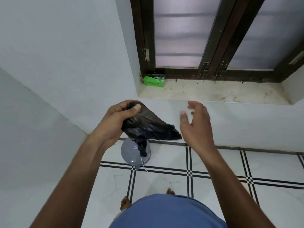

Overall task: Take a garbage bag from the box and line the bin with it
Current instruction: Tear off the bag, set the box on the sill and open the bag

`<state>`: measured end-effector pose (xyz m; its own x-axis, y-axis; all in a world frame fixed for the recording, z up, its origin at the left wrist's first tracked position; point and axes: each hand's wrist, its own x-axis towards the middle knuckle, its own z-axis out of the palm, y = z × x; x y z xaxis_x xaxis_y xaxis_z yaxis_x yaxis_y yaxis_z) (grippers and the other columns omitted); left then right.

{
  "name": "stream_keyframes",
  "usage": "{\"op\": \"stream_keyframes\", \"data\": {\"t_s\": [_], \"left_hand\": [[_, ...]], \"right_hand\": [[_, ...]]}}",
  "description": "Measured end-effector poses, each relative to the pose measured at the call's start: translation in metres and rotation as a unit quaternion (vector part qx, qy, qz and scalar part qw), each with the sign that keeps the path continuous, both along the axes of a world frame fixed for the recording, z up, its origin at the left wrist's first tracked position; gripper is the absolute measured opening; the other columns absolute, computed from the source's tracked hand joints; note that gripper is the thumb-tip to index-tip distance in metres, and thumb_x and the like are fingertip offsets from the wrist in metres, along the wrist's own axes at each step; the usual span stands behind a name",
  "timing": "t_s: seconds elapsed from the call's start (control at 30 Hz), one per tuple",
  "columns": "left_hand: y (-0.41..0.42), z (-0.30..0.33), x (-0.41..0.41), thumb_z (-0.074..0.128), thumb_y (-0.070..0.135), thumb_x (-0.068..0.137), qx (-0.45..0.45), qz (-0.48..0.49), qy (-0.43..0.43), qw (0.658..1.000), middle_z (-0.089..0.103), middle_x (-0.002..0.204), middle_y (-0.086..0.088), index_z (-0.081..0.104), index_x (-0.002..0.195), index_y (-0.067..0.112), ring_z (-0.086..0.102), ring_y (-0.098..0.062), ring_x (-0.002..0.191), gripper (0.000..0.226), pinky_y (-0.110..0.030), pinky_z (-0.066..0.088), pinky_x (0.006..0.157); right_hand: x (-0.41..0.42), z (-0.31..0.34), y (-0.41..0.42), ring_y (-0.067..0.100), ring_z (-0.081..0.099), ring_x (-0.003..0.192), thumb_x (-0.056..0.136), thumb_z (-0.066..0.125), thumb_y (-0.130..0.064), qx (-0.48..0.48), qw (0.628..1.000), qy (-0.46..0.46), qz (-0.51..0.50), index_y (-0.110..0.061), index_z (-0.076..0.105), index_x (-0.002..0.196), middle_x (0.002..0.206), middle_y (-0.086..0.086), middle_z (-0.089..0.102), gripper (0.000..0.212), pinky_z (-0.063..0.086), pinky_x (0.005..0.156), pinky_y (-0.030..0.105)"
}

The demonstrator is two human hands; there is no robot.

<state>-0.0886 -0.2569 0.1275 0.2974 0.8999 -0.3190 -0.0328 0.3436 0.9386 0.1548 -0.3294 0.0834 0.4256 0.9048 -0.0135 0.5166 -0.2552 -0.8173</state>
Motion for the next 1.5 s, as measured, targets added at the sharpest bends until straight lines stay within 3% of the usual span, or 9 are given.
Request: {"op": "stream_keyframes", "data": {"t_s": [0.1, 0.2, 0.4, 0.53, 0.9, 1.1, 1.27, 1.37, 1.5], "left_hand": [[0.003, 0.011, -0.012, 0.072, 0.018, 0.1, 0.034, -0.075, -0.003, 0.997, 0.076, 0.106, -0.015, 0.076, 0.116, 0.009, 0.073, -0.028, 0.1, 0.019, -0.039, 0.057, 0.096], [0.008, 0.024, -0.03, 0.082, 0.018, 0.091, 0.052, -0.109, -0.015, 0.993, 0.077, 0.111, -0.016, 0.072, 0.123, 0.005, 0.075, -0.029, 0.102, 0.036, -0.039, 0.061, 0.096], [0.013, 0.026, -0.073, 0.089, 0.015, 0.079, 0.136, -0.145, 0.319, 0.926, 0.076, 0.09, 0.0, 0.076, 0.103, 0.021, 0.076, -0.02, 0.078, 0.028, -0.026, 0.06, 0.065], [0.02, 0.016, -0.101, 0.093, 0.053, 0.069, 0.141, -0.072, 0.464, 0.872, 0.075, 0.086, 0.006, 0.075, 0.091, 0.027, 0.073, -0.015, 0.079, 0.039, -0.031, 0.055, 0.066], [0.022, 0.018, -0.126, 0.057, 0.012, 0.106, -0.152, -0.076, -0.098, 0.981, 0.073, 0.131, -0.02, 0.069, 0.133, -0.009, 0.074, -0.031, 0.111, 0.037, -0.041, 0.066, 0.092], [0.017, 0.013, -0.128, 0.074, 0.029, 0.1, -0.025, -0.19, 0.15, 0.97, 0.074, 0.096, -0.01, 0.072, 0.106, 0.014, 0.069, -0.023, 0.082, 0.016, -0.036, 0.05, 0.075], [0.013, 0.02, -0.116, 0.075, 0.031, 0.1, 0.037, -0.219, 0.212, 0.952, 0.08, 0.099, -0.01, 0.075, 0.104, 0.022, 0.074, -0.018, 0.082, 0.01, -0.033, 0.057, 0.076], [0.011, 0.027, -0.107, 0.071, 0.022, 0.103, 0.064, -0.23, 0.174, 0.955, 0.077, 0.089, -0.003, 0.074, 0.109, 0.015, 0.072, -0.011, 0.073, 0.009, -0.023, 0.055, 0.062], [0.017, 0.024, -0.112, 0.087, 0.035, 0.09, 0.142, -0.203, 0.213, 0.945, 0.072, 0.091, 0.002, 0.077, 0.104, 0.026, 0.065, -0.011, 0.068, 0.02, -0.029, 0.052, 0.063]], "right_hand": [[-0.039, 0.031, 0.008, 0.0, 0.048, 0.144, 0.09, 0.078, -0.07, 0.008, 0.981, 0.127, 0.149, -0.039, 0.033, 0.165, 0.15, -0.021, 0.059, 0.093, 0.038, 0.111, 0.02], [-0.07, 0.042, 0.021, 0.011, 0.075, 0.121, 0.098, 0.078, -0.055, -0.036, 0.95, 0.203, 0.236, -0.024, 0.069, 0.143, 0.121, -0.006, 0.082, 0.056, 0.059, 0.108, 0.039], [-0.091, 0.051, 0.031, 0.025, 0.078, 0.085, 0.113, 0.064, -0.028, 0.001, 0.908, 0.409, 0.087, -0.008, 0.08, 0.1, 0.092, 0.012, 0.081, 0.029, 0.062, 0.091, 0.041], [-0.091, 0.04, 0.034, 0.031, 0.075, 0.088, 0.101, 0.075, -0.059, 0.018, 0.916, 0.4, 0.006, -0.012, 0.071, 0.095, 0.09, 0.019, 0.073, 0.048, 0.064, 0.091, 0.041], [-0.102, -0.011, 0.01, 0.014, 0.055, 0.065, 0.097, 0.068, -0.073, 0.057, 0.997, -0.022, -0.056, -0.017, 0.054, 0.081, 0.069, -0.006, 0.058, 0.06, 0.044, 0.063, 0.034], [-0.097, -0.01, 0.0, 0.02, 0.067, 0.086, 0.1, 0.063, -0.074, -0.046, 0.995, -0.051, -0.071, -0.02, 0.062, 0.094, 0.088, -0.005, 0.067, 0.054, 0.047, 0.072, 0.037], [-0.12, 0.029, -0.008, 0.018, 0.044, 0.149, 0.099, 0.049, -0.084, -0.046, 0.987, -0.141, 0.065, -0.034, 0.051, 0.157, 0.156, -0.012, 0.058, 0.076, 0.037, 0.122, 0.049], [-0.138, 0.052, -0.005, 0.005, 0.057, 0.135, 0.087, 0.072, -0.082, -0.075, 0.977, 0.004, 0.201, -0.042, 0.051, 0.157, 0.141, -0.019, 0.066, 0.084, 0.048, 0.114, 0.035], [-0.141, 0.049, 0.004, 0.008, 0.069, 0.079, 0.097, 0.084, -0.048, -0.049, 0.966, 0.117, 0.225, -0.019, 0.077, 0.099, 0.084, 0.003, 0.073, 0.03, 0.054, 0.078, 0.033]]}}
